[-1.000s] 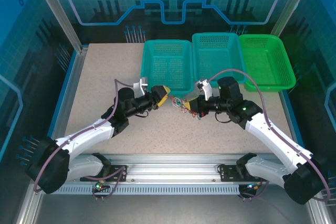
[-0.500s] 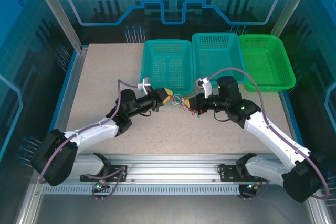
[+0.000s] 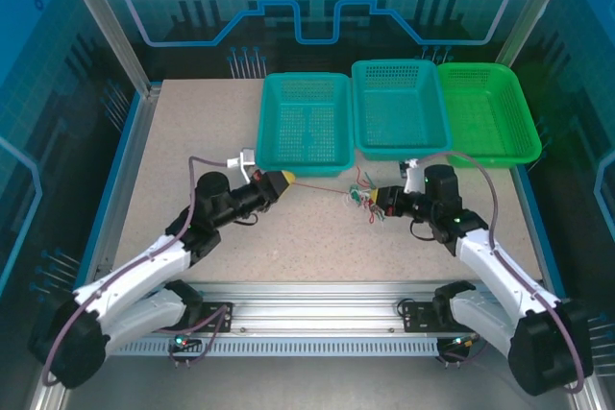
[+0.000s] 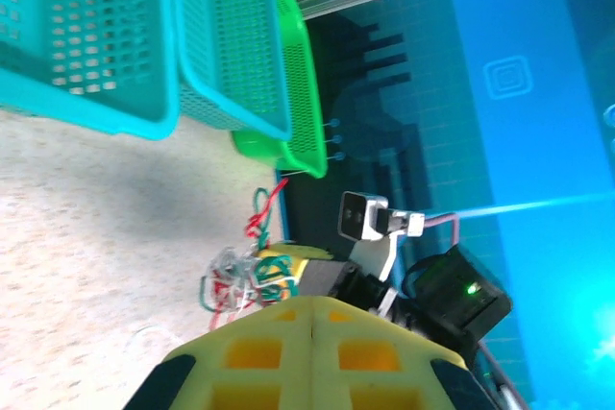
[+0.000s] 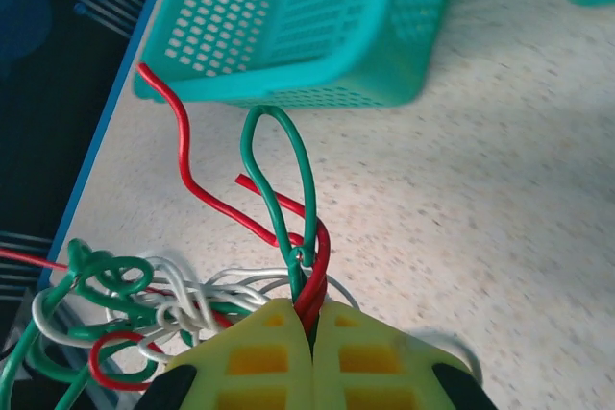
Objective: Untangle the cables
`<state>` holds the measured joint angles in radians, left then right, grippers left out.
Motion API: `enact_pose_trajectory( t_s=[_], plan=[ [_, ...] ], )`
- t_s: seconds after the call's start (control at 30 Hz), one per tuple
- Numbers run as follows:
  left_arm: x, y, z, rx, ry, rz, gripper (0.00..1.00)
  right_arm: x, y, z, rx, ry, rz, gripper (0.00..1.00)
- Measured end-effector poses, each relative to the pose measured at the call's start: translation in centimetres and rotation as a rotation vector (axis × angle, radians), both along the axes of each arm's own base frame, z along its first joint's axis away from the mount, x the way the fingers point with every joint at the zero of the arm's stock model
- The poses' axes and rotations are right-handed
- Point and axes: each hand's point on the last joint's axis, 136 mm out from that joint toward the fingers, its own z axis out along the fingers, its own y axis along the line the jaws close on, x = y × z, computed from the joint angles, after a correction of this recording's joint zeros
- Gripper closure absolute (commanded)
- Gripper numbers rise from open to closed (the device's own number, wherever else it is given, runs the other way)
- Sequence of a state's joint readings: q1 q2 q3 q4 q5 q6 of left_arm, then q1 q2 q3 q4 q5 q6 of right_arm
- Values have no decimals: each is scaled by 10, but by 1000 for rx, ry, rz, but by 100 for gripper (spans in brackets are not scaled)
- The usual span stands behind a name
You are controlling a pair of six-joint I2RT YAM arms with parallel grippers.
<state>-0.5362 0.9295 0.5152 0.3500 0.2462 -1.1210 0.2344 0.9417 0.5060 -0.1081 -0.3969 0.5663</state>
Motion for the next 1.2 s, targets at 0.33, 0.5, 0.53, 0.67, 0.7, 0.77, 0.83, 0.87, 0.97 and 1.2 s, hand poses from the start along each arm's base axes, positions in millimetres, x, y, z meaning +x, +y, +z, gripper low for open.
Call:
enact_pose_trajectory(
  t_s=[0.33, 0.5, 0.53, 0.67, 0.7, 0.77, 0.83, 0.87, 0.97, 1.2],
  plan=[
    [-12, 49, -32, 318, 15, 143, 100, 1, -55, -30, -78, 156, -330, 100],
    [-12, 89, -10, 390, -49, 300, 100, -9, -119, -57, -186, 285, -635, 100],
    [-12, 92, -10, 396, -49, 314, 100, -9, -120, -57, -189, 288, -638, 97],
    [-9, 93, -27, 425, -10, 314, 100, -6, -109, -58, -189, 274, -581, 63],
    [-7, 92, -34, 434, 6, 311, 100, -6, -105, -60, -197, 278, -557, 55],
    [-5, 91, -50, 460, 43, 304, 100, -9, -94, -63, -238, 291, -494, 47],
    [-5, 91, -63, 480, 70, 298, 100, -10, -84, -59, -287, 278, -436, 43],
    [-5, 91, -65, 485, 77, 296, 100, -9, -76, -52, -316, 251, -400, 43],
    [-5, 91, -65, 485, 74, 297, 100, -7, -46, -32, -380, 150, -289, 41],
    [-4, 92, -65, 486, 73, 301, 100, 0, 9, -58, -543, 180, -80, 33]
  ],
)
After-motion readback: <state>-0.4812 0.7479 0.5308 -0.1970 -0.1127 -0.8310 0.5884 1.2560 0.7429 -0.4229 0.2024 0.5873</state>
